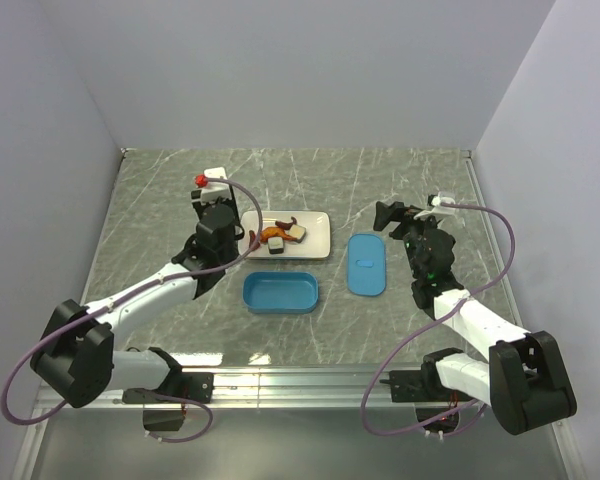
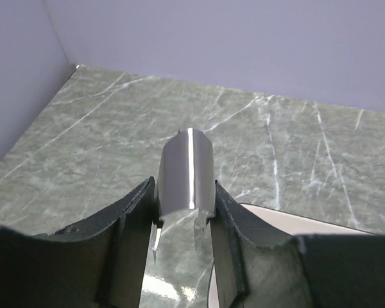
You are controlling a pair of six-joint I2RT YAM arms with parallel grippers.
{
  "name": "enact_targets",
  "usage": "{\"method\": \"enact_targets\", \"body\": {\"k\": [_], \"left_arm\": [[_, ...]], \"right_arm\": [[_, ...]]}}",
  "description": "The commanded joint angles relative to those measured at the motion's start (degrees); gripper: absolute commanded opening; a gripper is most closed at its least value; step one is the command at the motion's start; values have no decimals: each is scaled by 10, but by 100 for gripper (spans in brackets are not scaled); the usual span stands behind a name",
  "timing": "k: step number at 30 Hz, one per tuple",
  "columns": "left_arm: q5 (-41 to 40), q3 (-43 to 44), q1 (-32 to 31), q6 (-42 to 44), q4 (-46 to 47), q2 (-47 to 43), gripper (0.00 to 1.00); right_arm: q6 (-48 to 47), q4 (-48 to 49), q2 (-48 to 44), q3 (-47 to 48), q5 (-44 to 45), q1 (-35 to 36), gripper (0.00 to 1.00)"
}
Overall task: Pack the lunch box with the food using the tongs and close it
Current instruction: Pick up the food using the clamp
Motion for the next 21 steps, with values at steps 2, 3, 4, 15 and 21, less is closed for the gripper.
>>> {"method": "enact_targets", "body": {"k": [2,3,4,15,21], "left_arm": [[-27,6,-25,37,56,-20,44],[-27,6,-32,40,59,-21,44],[-24,7,-35,42,60,-22,44],[13,9,-82,47,87,-23,44],[43,11,-81,50,107,-9,44]], "right_arm": [[6,20,-4,-5,7,2,99],[7,20,-4,-4,7,2,99],[6,21,-4,-4,7,2,99],[7,23,-12,-11,5,3,99],[7,24,-17,-14,3,2,99]]}}
